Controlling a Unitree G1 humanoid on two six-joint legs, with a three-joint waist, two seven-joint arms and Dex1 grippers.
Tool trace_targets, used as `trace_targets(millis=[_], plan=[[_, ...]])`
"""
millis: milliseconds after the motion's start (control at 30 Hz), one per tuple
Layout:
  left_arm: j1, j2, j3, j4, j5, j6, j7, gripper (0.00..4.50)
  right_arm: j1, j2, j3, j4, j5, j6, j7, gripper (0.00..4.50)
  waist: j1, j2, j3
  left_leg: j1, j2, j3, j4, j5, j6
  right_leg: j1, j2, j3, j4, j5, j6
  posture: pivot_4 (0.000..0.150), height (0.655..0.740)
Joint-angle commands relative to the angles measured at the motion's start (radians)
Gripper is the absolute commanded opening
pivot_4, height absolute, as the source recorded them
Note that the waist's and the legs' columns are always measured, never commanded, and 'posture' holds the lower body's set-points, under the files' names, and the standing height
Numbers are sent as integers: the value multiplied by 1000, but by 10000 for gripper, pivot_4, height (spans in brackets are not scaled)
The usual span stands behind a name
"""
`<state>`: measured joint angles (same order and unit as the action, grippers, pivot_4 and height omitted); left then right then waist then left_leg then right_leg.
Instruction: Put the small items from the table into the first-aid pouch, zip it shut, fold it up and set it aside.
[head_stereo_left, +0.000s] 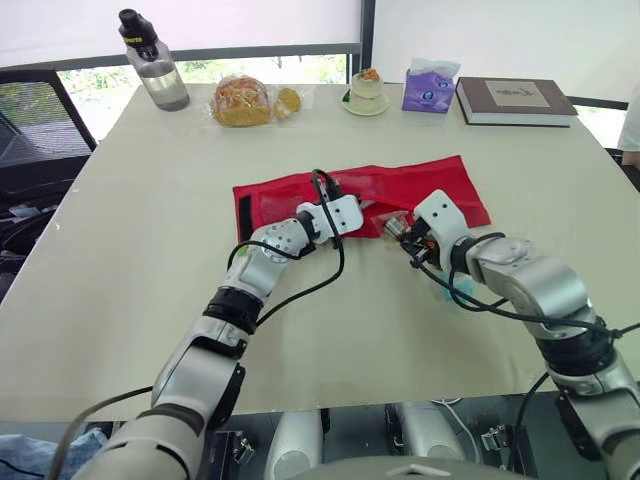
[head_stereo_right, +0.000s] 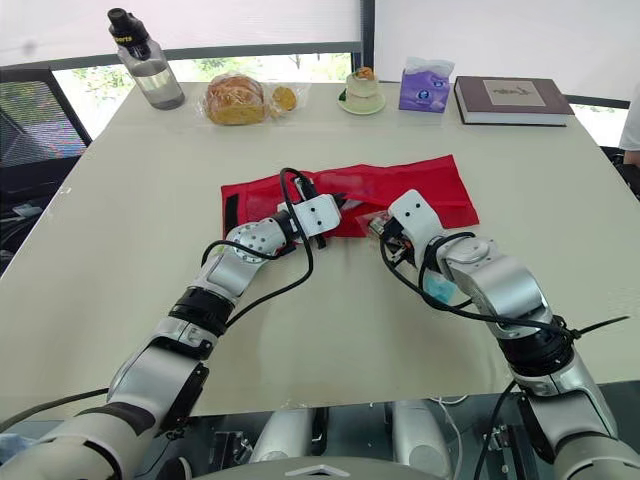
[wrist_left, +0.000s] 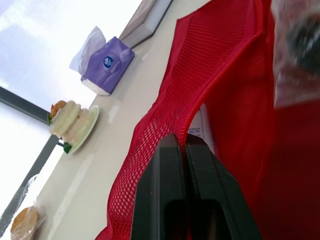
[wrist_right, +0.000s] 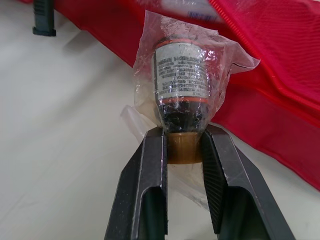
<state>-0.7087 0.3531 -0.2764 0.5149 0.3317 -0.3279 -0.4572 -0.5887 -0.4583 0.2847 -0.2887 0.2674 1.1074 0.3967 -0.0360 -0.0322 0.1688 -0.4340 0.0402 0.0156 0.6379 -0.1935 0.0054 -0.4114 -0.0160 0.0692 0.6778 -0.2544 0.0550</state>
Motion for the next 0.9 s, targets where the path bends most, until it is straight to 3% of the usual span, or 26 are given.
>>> trace_targets(millis=[33,333,467,567,633,667,833,900], plan=[[11,-12,2,-93,-19,13,-10,0,-59,19,18,50,-25,-31,16,4221,-2,0,0,0,0,0,0,0,0,0,0,0,0,0,0,1500,7400],[58,-21,-5,-163,-31,36,-43,0,-165,141,16,271,-76,-126,6,4221,-4,0,0,0,0,0,0,0,0,0,0,0,0,0,0,1500,7400],[63,-22,-5,-170,-35,39,-51,0,-168,109,90,371,-191,-362,31,4221,-2,0,0,0,0,0,0,0,0,0,0,0,0,0,0,1500,7400],[69,-20,-7,-170,-37,36,-56,0,-161,96,111,409,-233,-418,43,4221,-3,0,0,0,0,0,0,0,0,0,0,0,0,0,0,1500,7400],[70,-19,-7,-167,-37,34,-57,0,-157,110,89,421,-238,-438,35,14295,-4,0,0,0,0,0,0,0,0,0,0,0,0,0,0,1500,7400],[71,-19,-7,-165,-37,34,-58,0,-153,114,77,423,-244,-445,25,16602,-5,0,0,0,0,0,0,0,0,0,0,0,0,0,0,1500,7400],[73,-21,0,-153,-43,39,-60,0,-113,109,39,335,-221,-385,59,41673,-4,0,0,0,0,0,0,0,0,0,0,0,0,0,0,1500,7400],[72,-22,7,-146,-50,44,-58,0,-92,101,22,276,-207,-344,72,41673,-3,0,0,0,0,0,0,0,0,0,0,0,0,0,0,1500,7400]])
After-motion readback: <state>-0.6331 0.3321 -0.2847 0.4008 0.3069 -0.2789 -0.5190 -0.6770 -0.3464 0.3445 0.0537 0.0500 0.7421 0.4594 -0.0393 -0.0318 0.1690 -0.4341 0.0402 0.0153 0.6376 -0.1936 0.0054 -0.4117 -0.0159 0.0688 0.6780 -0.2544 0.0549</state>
